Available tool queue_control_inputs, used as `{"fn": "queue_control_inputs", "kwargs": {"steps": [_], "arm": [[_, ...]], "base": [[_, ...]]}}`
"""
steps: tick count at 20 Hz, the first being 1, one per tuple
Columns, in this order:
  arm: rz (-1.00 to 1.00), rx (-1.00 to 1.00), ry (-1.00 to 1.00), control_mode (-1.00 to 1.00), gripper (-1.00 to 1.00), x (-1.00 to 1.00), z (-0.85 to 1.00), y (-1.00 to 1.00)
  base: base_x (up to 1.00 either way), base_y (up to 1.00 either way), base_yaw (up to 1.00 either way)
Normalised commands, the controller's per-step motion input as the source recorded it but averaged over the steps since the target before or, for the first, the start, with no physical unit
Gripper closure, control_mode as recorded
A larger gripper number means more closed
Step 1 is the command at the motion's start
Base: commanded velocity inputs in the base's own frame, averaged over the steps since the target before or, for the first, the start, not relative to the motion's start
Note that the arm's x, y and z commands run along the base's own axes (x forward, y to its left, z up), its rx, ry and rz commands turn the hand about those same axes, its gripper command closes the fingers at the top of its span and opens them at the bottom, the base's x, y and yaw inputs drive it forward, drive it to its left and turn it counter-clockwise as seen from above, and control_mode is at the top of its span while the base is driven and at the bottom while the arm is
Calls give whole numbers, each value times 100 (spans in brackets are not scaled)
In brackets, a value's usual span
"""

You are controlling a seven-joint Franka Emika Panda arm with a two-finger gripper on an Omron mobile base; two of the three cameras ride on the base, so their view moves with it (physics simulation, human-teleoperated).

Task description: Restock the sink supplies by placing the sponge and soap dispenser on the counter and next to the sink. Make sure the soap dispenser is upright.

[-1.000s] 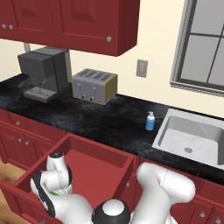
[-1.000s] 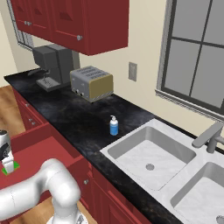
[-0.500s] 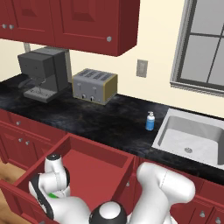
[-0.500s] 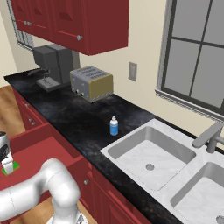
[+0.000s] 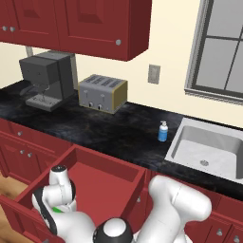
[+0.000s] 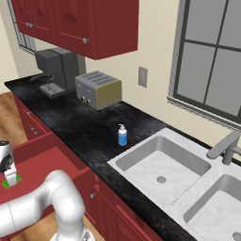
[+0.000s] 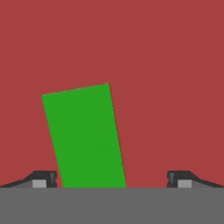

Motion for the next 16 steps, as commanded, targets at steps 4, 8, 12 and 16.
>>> {"fn": "queue_control_inputs", "kwargs": {"steps": [4,8,12,16], "arm": [[0,-2,7,-100,-100,11,-16,0],[0,-2,7,-100,-100,9,-5,1],[0,-1,5,-100,-100,4,0,10],[0,-4,5,-100,-100,0,-4,14]], "base": [[0,0,0],[0,0,0],[0,0,0],[0,0,0]]}}
